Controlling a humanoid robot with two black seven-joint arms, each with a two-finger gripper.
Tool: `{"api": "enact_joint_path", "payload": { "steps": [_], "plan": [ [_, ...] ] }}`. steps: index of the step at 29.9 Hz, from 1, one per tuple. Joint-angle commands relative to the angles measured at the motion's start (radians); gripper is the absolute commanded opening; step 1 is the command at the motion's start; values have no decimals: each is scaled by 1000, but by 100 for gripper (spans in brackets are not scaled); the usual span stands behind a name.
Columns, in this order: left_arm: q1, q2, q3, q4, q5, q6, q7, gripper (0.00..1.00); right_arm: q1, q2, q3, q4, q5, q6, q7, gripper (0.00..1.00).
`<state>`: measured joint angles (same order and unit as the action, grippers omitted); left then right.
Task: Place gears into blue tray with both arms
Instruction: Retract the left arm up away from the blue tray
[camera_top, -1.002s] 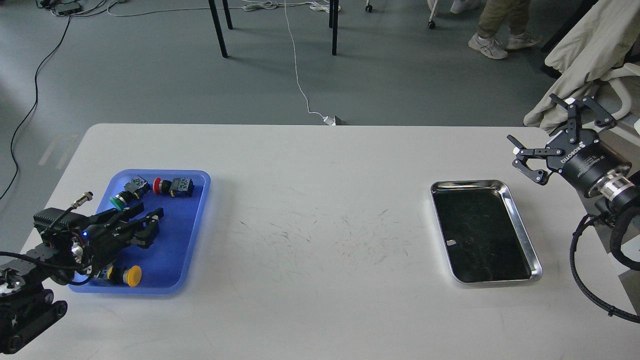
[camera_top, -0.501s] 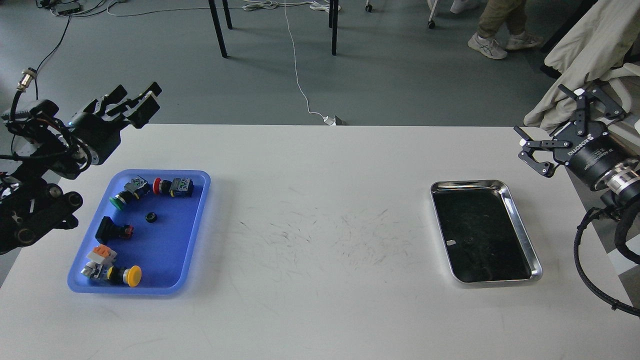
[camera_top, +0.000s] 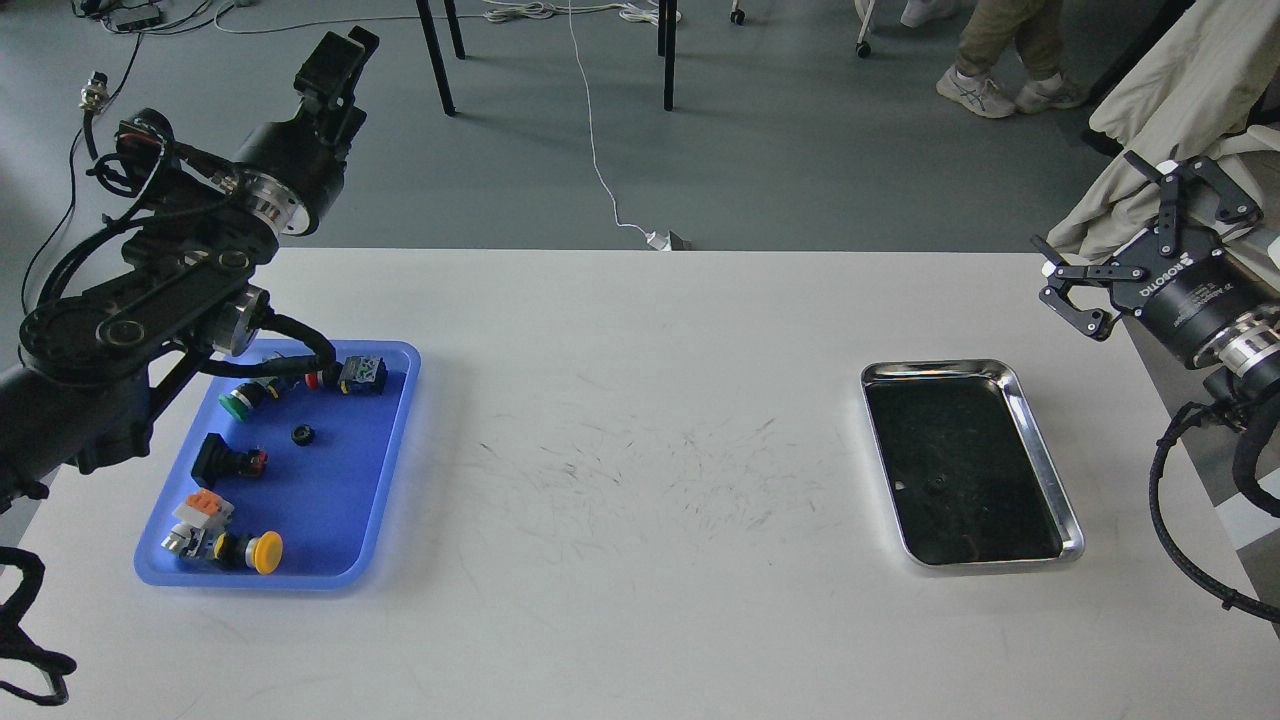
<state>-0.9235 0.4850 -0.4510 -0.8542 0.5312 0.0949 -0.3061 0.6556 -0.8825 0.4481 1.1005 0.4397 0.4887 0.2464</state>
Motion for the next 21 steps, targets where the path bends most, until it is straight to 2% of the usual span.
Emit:
{"api": "enact_joint_path", "payload": {
  "steps": [1,7,15,17,21],
  "plan": [
    [0,4,-6,1,-178,-93,-1,97,10,-33,-2,5,-16,0,-1,99],
    [14,14,-123,1,-352,-248,1,98,58,-183,-29,87,-134,0,-4,99],
    [15,15,-183,-11,-361,-248,-10,98,314,-372,-275,200,-396,0,-21,99],
    [17,15,-181,-11,-359,-248,-10,98,363,-401,-290,228,-525,0,-45,99],
    [17,18,-179,-11,-358,-248,-11,98,377,-429,-293,298,-781,0,-136,99]
  ]
}}
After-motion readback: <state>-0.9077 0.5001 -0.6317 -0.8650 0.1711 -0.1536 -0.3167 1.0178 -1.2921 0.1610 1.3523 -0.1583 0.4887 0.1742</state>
